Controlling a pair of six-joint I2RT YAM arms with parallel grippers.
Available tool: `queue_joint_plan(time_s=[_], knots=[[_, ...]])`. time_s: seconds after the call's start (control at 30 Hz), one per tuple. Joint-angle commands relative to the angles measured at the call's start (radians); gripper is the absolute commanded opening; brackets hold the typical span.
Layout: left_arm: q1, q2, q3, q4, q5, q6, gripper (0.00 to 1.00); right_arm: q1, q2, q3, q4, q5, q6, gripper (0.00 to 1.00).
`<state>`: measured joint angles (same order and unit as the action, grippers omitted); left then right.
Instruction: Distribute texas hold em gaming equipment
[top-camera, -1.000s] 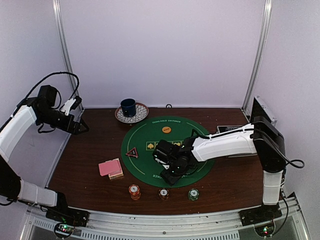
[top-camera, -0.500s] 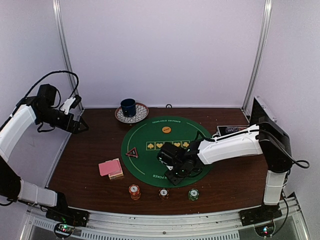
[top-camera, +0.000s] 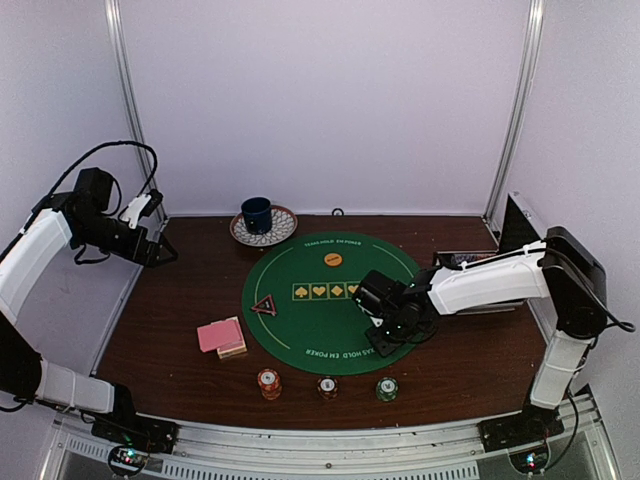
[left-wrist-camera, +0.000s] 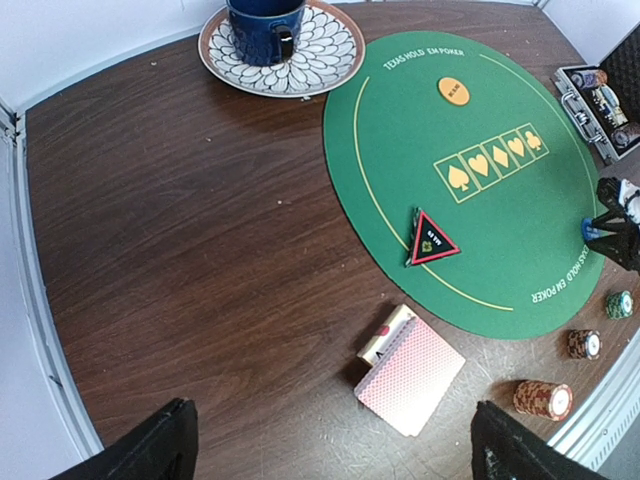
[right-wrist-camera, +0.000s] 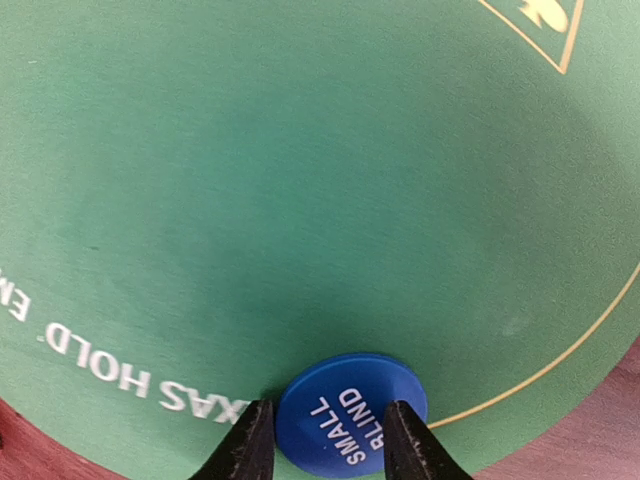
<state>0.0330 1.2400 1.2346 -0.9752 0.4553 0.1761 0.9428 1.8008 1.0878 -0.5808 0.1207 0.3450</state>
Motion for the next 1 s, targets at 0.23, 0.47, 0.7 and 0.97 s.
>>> queue_joint_plan(time_s=[0.23,0.47,0.7,0.97], knots=[[0.005,-0.005,0.034,-0.019,0.027,0.024,0.98,-0.056,-0.029,-0.035,-0.104,0.079,-0.023,0.42],[0.006,-0.001,0.035,-0.028,0.030,0.035,0.98,-0.059,-0.076,-0.001,-0.163,0.080,-0.051,0.54],[0.005,-0.003,0.037,-0.039,0.023,0.042,0.98,-0.033,-0.129,0.143,-0.266,0.053,-0.087,0.76],[0.005,-0.006,0.035,-0.040,0.018,0.048,0.98,0.120,-0.105,0.272,-0.249,-0.077,-0.121,0.81]])
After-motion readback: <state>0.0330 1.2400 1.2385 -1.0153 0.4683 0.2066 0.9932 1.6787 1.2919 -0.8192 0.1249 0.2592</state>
